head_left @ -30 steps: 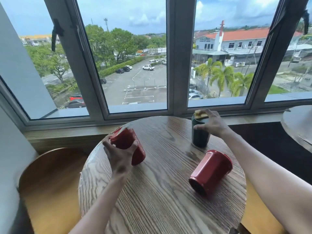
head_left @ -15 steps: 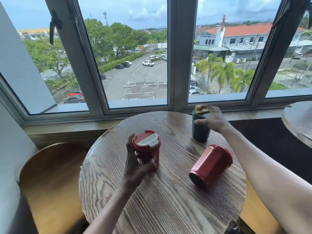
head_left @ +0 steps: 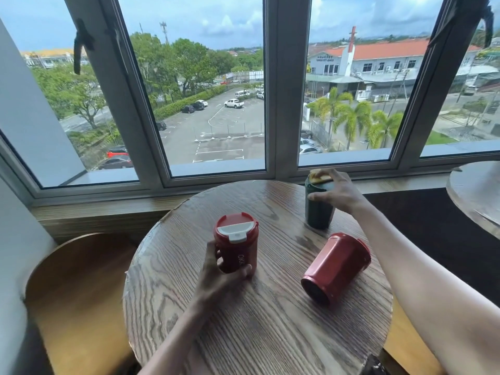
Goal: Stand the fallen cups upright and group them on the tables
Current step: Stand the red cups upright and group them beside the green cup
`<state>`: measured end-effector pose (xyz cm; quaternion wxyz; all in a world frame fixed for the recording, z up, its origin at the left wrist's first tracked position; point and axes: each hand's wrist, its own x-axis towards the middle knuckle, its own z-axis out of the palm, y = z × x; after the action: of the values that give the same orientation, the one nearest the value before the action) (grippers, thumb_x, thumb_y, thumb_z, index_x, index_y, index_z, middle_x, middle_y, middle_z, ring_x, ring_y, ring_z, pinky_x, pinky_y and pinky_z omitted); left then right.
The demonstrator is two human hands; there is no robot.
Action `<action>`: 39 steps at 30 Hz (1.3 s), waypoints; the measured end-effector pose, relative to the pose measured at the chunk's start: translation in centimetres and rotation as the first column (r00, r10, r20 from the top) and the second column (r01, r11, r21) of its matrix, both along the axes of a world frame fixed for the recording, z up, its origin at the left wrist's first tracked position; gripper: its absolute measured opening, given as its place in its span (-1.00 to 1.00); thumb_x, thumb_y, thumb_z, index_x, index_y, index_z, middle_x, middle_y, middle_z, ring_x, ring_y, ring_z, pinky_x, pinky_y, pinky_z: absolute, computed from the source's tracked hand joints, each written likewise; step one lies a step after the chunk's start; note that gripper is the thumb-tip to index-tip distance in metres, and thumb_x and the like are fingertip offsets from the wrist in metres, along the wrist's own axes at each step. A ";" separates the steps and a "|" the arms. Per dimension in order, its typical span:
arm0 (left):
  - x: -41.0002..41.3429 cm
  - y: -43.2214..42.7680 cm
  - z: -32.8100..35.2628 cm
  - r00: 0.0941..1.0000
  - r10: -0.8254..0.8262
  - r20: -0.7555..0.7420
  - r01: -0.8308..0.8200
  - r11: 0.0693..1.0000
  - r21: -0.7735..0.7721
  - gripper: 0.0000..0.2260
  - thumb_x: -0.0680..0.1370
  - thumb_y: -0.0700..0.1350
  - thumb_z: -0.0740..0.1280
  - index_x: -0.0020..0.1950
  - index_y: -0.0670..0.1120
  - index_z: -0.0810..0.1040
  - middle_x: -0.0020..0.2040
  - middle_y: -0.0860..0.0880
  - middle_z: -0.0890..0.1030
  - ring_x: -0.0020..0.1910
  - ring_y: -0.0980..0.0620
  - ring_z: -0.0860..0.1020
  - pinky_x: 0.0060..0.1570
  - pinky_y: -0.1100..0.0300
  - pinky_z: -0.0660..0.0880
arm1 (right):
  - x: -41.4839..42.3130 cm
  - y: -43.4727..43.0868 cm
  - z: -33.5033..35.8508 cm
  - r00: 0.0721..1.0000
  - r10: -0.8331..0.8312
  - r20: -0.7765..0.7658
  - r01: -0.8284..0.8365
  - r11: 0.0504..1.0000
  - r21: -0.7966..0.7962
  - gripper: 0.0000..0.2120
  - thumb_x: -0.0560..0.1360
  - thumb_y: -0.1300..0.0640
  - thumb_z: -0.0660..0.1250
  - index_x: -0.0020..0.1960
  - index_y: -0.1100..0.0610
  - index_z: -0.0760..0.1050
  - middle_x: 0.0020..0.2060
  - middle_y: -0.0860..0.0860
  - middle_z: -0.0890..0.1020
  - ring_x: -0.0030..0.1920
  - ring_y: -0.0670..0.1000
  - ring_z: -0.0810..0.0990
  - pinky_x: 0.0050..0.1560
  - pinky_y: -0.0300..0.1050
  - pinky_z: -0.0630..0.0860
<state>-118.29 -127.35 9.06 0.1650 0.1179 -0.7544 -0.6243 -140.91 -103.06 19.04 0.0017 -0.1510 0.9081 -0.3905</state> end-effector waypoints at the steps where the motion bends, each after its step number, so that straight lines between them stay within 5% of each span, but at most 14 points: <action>1: 0.0 -0.1 -0.1 1.000 -0.003 0.001 0.003 1.000 -0.009 -0.38 0.19 -0.06 0.58 0.16 0.08 0.38 0.12 -0.09 0.59 -0.01 0.06 0.67 -0.07 0.18 0.61 | 0.0 0.1 0.1 1.000 0.014 0.014 -0.014 1.000 0.007 -0.43 0.32 0.06 0.56 0.27 -0.04 0.43 0.34 0.18 0.33 0.32 0.24 0.37 0.30 0.01 0.33; 7: -0.1 -0.1 -0.3 1.000 -0.002 -0.009 0.001 1.000 -0.022 -0.40 0.18 -0.06 0.59 0.14 0.09 0.41 0.09 -0.06 0.62 -0.02 0.06 0.67 -0.08 0.22 0.60 | 0.6 0.3 1.3 0.998 0.039 0.057 -0.040 0.999 0.017 -0.43 0.24 0.08 0.53 0.21 -0.11 0.47 0.29 0.16 0.43 0.20 0.17 0.45 0.06 -0.08 0.41; 14: 0.0 -0.4 -0.3 1.000 -0.003 -0.005 0.003 0.999 -0.034 -0.38 0.25 -0.12 0.61 0.22 0.05 0.42 0.10 -0.04 0.62 -0.01 0.08 0.67 -0.08 0.26 0.57 | 2.7 -5.4 3.5 0.994 0.100 -0.037 -0.101 0.994 -0.044 -0.45 0.17 -0.12 0.57 0.10 -0.13 0.46 0.18 0.15 0.45 0.15 0.17 0.47 0.09 -0.03 0.45; 19: 0.0 -0.6 -0.2 1.000 -0.002 0.018 0.002 1.000 -0.019 -0.37 0.22 -0.11 0.59 0.23 0.08 0.43 0.10 -0.01 0.64 0.04 0.11 0.65 -0.04 0.29 0.56 | 5.0 -11.6 3.6 0.992 0.128 0.005 -0.128 0.992 -0.019 -0.39 0.23 -0.12 0.56 0.21 -0.10 0.42 0.11 0.12 0.36 0.14 0.16 0.42 0.21 0.09 0.48; 24: 0.0 -0.7 -0.2 0.999 -0.026 0.025 0.025 1.000 0.003 -0.35 0.19 -0.03 0.59 0.23 0.12 0.44 0.12 -0.01 0.64 0.08 0.07 0.65 0.07 0.18 0.58 | 6.4 -14.4 2.7 0.990 0.141 0.000 -0.141 0.989 0.034 -0.33 0.21 -0.17 0.58 0.22 -0.09 0.40 0.07 0.10 0.35 0.11 0.12 0.37 0.05 -0.05 0.38; 29: 0.1 -0.7 0.0 1.000 -0.027 0.015 0.027 1.000 0.006 -0.37 0.18 -0.02 0.59 0.20 0.12 0.45 0.13 -0.02 0.65 0.06 0.12 0.65 0.06 0.21 0.57 | 7.0 -14.6 1.2 0.980 0.190 0.067 -0.192 0.981 0.031 -0.34 0.23 -0.21 0.57 0.23 -0.08 0.39 -0.11 -0.06 0.34 0.18 0.16 0.42 0.29 0.13 0.40; 31: 0.2 -0.6 0.2 0.999 -0.026 0.023 0.026 1.000 0.000 -0.37 0.16 0.02 0.58 0.18 0.13 0.44 0.13 -0.02 0.64 0.03 0.18 0.65 0.00 0.29 0.56 | 6.8 -14.4 1.3 0.979 0.187 0.078 -0.192 0.980 0.054 -0.44 0.36 -0.27 0.44 0.25 -0.07 0.39 -0.02 0.02 0.35 0.20 0.18 0.41 0.31 0.13 0.37; 35: 0.3 -0.6 0.2 0.999 -0.018 0.038 0.019 0.999 -0.037 -0.38 0.19 -0.01 0.59 0.18 0.18 0.41 0.13 0.03 0.63 0.05 0.24 0.62 -0.01 0.37 0.53 | 6.3 -13.6 2.0 0.974 0.212 0.083 -0.214 0.977 0.005 -0.86 0.57 0.08 0.27 0.12 -0.04 0.47 0.12 0.12 0.48 -0.01 0.05 0.49 -0.15 -0.19 0.46; 39: 0.2 -0.6 0.3 0.999 -0.014 0.034 0.016 0.998 -0.057 -0.39 0.27 -0.11 0.60 0.21 0.16 0.40 0.12 0.06 0.63 0.06 0.23 0.62 -0.02 0.40 0.52 | 6.4 -13.3 2.1 0.971 0.229 0.071 -0.226 0.973 -0.049 -0.80 0.52 0.22 0.26 0.00 -0.06 0.52 0.09 0.09 0.57 -0.12 -0.01 0.54 -0.25 -0.22 0.47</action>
<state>-118.08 -127.93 9.35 0.1508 0.1181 -0.7756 -0.6014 -134.53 -116.36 21.11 0.0782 -0.2390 0.8761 -0.4114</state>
